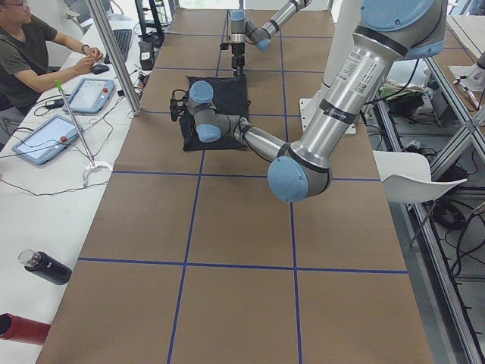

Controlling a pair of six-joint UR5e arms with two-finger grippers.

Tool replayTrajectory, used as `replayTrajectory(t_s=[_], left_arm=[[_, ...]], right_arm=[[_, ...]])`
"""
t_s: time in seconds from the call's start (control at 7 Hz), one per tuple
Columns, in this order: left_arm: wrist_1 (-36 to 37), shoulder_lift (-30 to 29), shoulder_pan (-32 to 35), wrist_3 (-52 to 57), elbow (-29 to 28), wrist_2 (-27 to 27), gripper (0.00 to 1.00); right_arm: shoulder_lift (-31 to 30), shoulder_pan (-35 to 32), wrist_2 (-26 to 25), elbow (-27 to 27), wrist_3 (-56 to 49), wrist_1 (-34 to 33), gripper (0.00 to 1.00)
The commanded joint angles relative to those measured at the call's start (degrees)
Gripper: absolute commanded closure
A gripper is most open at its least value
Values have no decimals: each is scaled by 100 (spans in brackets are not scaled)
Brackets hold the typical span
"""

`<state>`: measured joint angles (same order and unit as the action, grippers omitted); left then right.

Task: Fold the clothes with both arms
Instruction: 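Move the right gripper to the folded shirt's side edge and grasp it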

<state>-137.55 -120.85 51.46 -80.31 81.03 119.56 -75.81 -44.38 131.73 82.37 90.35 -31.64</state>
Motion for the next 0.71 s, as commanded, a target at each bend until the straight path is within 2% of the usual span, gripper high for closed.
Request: replayTrajectory(t_s=[0.0, 0.29, 0.57], left_arm=[[0, 0, 5, -2, 0, -3, 1], [0, 9, 5, 7, 0, -3, 1], [0, 18, 5, 7, 9, -3, 1]], right_arm=[[-4, 53, 11, -11, 0, 0, 1], [-13, 96, 20, -11, 0, 0, 2], [-13, 97, 11, -11, 0, 0, 25]])
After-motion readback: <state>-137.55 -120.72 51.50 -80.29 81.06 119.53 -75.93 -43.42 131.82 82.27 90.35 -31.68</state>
